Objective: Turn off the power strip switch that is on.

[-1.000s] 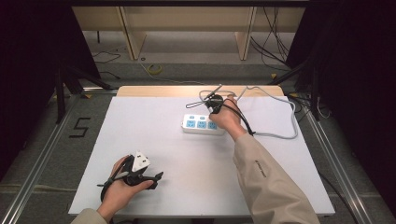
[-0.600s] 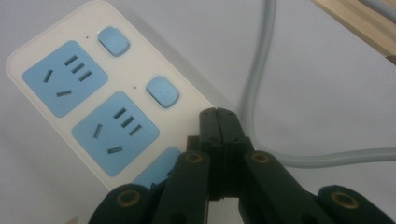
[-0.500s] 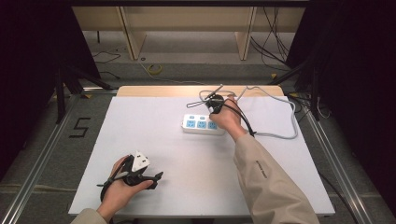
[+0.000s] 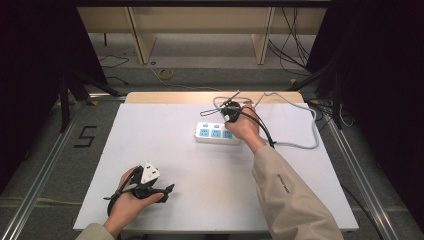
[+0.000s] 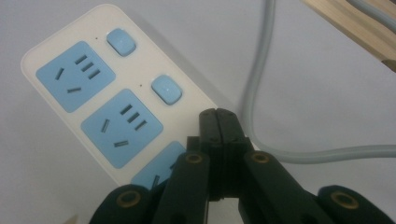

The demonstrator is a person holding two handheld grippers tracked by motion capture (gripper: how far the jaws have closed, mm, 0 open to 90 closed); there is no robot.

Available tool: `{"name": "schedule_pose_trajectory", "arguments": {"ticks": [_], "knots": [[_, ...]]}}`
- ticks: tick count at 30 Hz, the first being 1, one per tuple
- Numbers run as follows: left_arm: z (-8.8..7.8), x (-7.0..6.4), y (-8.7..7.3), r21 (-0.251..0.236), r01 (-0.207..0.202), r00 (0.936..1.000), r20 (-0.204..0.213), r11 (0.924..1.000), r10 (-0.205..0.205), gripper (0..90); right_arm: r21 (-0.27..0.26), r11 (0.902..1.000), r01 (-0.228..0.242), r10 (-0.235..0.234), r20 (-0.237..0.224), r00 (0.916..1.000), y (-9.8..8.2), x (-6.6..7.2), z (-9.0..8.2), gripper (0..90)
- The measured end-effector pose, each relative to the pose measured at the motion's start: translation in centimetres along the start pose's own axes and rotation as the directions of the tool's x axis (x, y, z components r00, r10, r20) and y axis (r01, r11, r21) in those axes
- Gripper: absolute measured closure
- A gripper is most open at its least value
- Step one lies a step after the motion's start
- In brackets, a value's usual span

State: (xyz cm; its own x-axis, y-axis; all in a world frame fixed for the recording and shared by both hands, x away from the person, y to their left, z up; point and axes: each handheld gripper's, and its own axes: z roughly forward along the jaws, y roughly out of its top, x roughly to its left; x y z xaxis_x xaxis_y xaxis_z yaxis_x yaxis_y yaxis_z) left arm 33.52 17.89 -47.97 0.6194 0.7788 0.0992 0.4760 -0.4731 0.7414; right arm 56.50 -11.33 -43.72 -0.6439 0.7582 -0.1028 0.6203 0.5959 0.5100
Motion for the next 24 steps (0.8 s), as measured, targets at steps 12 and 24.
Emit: {"name": "schedule_pose_trajectory", "arguments": {"ticks": [12,24], "knots": [[0.0,0.0,0.0,-0.002,0.007,1.0000,-0.005,1.0000,-0.007,20.5,0.001,0.9999,0.013,-0.013,-0.026,0.9996,-1.3,0.0,-1.6,90.0],[0.1,0.0,0.0,0.000,0.011,0.9999,-0.008,0.9999,-0.011,20.6,-0.012,0.9998,0.013,-0.014,-0.043,0.9990,-3.7,0.1,-3.3,90.0]]}}
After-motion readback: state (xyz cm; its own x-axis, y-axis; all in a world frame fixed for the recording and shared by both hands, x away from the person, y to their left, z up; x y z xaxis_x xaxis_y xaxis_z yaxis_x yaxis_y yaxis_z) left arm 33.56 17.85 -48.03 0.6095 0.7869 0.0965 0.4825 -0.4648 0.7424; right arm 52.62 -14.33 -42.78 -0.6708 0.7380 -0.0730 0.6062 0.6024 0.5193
